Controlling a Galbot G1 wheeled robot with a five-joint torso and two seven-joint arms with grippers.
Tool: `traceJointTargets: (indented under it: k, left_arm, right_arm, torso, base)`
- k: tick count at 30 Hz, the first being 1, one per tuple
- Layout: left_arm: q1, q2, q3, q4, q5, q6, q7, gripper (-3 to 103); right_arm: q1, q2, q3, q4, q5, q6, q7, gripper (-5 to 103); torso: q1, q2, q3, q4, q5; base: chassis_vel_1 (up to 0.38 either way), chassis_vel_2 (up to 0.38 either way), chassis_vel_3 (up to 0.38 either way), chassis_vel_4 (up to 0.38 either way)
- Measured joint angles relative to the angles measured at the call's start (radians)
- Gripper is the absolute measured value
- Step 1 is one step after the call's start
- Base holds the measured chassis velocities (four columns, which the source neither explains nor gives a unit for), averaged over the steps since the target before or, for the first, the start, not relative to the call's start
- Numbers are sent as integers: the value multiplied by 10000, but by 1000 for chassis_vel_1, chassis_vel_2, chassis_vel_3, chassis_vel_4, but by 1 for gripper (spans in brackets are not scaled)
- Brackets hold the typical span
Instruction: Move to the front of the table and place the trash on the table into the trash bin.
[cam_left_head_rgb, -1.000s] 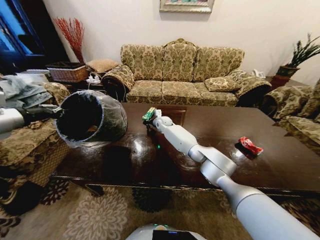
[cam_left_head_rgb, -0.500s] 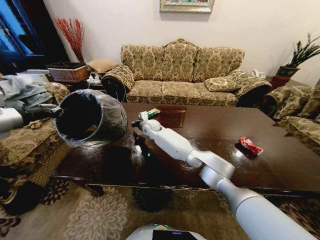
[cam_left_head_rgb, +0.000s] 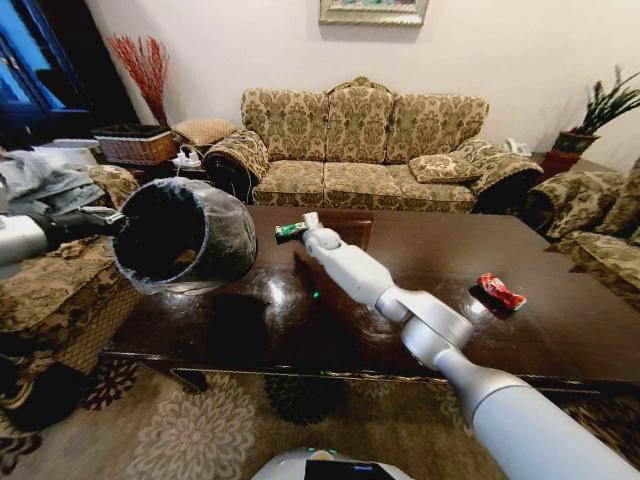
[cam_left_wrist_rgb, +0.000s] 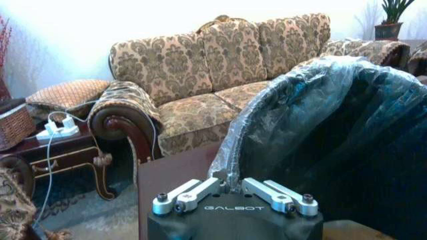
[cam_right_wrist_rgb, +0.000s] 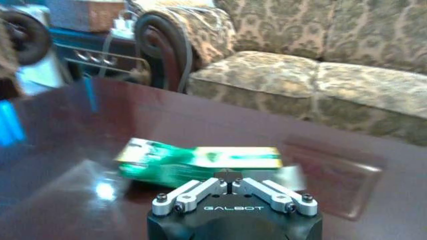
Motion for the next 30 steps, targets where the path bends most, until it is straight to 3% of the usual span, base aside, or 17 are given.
traceJointTargets:
  k: [4, 8, 10, 13, 16, 18, 20, 21, 23, 27, 30]
  left_arm:
    - [-24, -14, 2, -24, 6, 6, -1, 0]
    - [-62, 12, 56, -20, 9, 7, -15, 0]
    - [-90, 59, 93, -15, 9, 6, -31, 0]
    - [-92, 72, 91, -22, 7, 8, -58, 0]
    - [-68, 69, 46, -48, -5, 19, -52, 0]
    - [-49, 58, 5, -51, -11, 20, -43, 0]
    - [-32, 54, -23, -45, -17, 21, -12, 0]
    - [-37, 55, -23, -47, -20, 21, -5, 0]
    - [-63, 55, -17, -39, -20, 21, -12, 0]
    - [-67, 13, 6, -52, -17, 22, -26, 0]
    - [-63, -15, 7, -63, -7, 14, -23, 0]
  right_arm:
    - [142, 0, 403, -544, -649, -32, -321, 0]
    - [33, 0, 92, 156, -288, -199, -390, 0]
    - [-28, 28, -96, 560, 45, -312, -556, 0]
    - [150, 18, 432, -374, -578, -30, -702, 0]
    - [375, 7, 1040, -1225, -1246, 47, -815, -3]
    - [423, 0, 1199, -1452, -1448, 15, -709, 1]
    - [282, -3, 771, -1006, -1057, -99, -730, 10]
    - [215, 15, 523, -689, -838, -194, -820, 4]
    - [206, 19, 553, -756, -906, -153, -868, 8]
    - [441, 9, 1173, -1511, -1296, 238, -1265, 25]
    - [550, 15, 1606, -1898, -1519, 444, -1549, 30]
  torso:
    - [1, 0, 1, -1, -1]
    - [1, 0, 1, -2, -3]
    - [0, 0, 0, 14, -2]
    - [-1, 0, 0, 17, -5]
    - [0, 0, 0, -6, -8]
    - [0, 0, 0, -12, -6]
    - [2, 0, 2, -17, -2]
    - [2, -1, 3, -1, 2]
    - [1, 0, 2, 11, 2]
    - [0, 0, 1, 12, -9]
    - [0, 0, 0, 6, 0]
  base:
    - [0, 0, 0, 0]
    - [0, 0, 0, 0]
    - [0, 0, 0, 0]
    - [0, 0, 0, 0]
    - [0, 0, 0, 0]
    - [0, 0, 0, 0]
    - [0, 0, 0, 0]
    - [0, 0, 0, 0]
    - [0, 0, 0, 0]
    - [0, 0, 0, 0]
    - [0, 0, 0, 0]
